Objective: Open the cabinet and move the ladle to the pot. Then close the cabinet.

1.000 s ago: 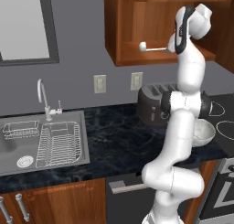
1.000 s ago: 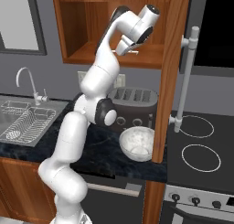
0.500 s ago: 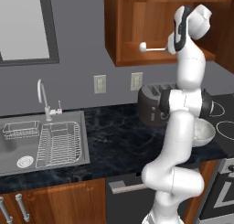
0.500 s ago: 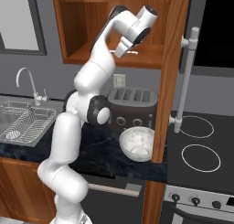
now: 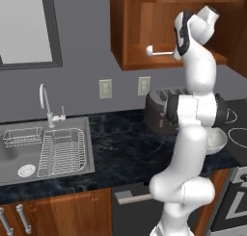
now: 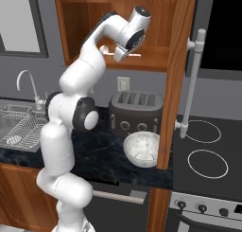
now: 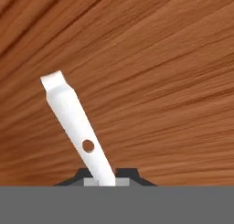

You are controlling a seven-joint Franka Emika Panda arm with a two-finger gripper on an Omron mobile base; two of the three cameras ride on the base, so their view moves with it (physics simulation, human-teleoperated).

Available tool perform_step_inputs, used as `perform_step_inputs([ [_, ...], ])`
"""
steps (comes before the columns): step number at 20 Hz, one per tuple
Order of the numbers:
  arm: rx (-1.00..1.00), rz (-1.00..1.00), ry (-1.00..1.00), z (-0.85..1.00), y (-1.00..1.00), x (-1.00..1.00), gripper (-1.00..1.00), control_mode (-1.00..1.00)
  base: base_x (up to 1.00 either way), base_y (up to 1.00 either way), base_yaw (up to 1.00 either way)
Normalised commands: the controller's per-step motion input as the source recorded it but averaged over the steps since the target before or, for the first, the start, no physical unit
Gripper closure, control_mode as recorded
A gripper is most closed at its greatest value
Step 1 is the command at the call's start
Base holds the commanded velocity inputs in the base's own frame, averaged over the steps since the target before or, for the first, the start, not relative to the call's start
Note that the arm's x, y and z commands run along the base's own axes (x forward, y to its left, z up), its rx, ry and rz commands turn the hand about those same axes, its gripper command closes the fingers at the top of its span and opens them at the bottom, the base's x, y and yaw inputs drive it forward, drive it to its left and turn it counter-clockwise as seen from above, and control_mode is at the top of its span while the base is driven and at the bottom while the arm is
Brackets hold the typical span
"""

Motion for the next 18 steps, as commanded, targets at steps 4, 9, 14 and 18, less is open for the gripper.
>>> perform_step_inputs([
  [4,0.00,0.00,0.44,-0.58,0.00,-0.25,1.00,-1.00,0.00,0.00,0.00],
  [9,0.00,0.00,0.43,-0.41,0.00,-0.52,1.00,-1.00,0.00,0.00,0.00],
  [14,0.02,0.00,0.49,-0.18,0.00,-0.69,1.00,-1.00,0.00,0.00,0.00],
  [18,0.04,0.00,0.61,-0.05,0.00,-0.95,1.00,-1.00,0.00,0.00,0.00],
])
